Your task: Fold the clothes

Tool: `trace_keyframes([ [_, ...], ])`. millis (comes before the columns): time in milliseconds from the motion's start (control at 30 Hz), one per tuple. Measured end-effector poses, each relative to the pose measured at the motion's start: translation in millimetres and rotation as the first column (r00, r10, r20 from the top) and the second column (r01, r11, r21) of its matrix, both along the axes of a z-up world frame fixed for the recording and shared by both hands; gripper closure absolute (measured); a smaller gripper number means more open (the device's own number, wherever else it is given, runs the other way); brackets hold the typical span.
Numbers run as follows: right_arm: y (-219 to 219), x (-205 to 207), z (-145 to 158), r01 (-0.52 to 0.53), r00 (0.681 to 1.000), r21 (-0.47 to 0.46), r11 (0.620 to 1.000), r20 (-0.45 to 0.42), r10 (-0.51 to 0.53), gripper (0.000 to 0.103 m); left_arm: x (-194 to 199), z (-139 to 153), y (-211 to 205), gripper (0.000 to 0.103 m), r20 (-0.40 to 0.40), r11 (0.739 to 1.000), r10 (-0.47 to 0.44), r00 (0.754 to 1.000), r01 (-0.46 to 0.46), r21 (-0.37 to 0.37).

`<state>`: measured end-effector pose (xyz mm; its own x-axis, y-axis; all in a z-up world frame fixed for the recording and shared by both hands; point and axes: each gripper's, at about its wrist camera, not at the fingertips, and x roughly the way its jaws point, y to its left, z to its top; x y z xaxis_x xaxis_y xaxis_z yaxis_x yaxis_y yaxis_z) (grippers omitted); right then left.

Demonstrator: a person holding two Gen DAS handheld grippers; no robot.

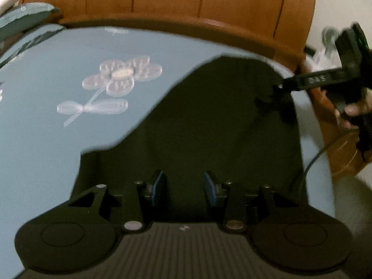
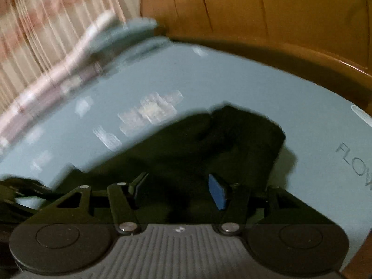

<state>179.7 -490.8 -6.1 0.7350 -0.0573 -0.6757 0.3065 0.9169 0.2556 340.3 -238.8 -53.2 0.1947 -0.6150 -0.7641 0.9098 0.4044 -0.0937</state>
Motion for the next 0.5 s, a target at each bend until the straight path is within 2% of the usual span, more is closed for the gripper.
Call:
trace_keyframes([
  [100, 12.0, -0.5, -7.1, -0.014, 0.996, -0.152, 0.988, -0.095, 0.0, 0.042, -7.6, -6.4, 16.9, 0.057, -0.009, 1.0, -0.004, 1.0, 0.004, 0.018],
  [167, 21.1, -9.8, -0.3, -0.022, 0.993, -0.216, 0.976, -0.122, -0.005, 0.042, -11.4, -3.6, 26.3, 0.056, -0.017, 1.0, -0.006, 1.0, 0.007, 0.024],
  [267, 39.0, -15.8, 20.2, -0.051, 0.997, -0.22, 0.974, -0.069, 0.036, 0.032, -11.6, 3.8, 39.1, 0.056, -0.044, 0.999, 0.021, 0.999, -0.02, 0.027],
  [333, 53.7, -7.0, 27.2, -0.098, 0.995, -0.221, 0.97, -0.04, 0.091, 0.031, -11.6, 6.2, 48.8, 0.056, -0.049, 0.998, 0.056, 0.997, -0.055, 0.027],
  [500, 71.3, 53.6, 8.6, -0.195, 0.981, -0.212, 0.958, -0.043, 0.19, 0.031, -18.8, 1.9, 78.3, 0.055, -0.08, 0.989, 0.143, 0.986, -0.14, 0.048],
])
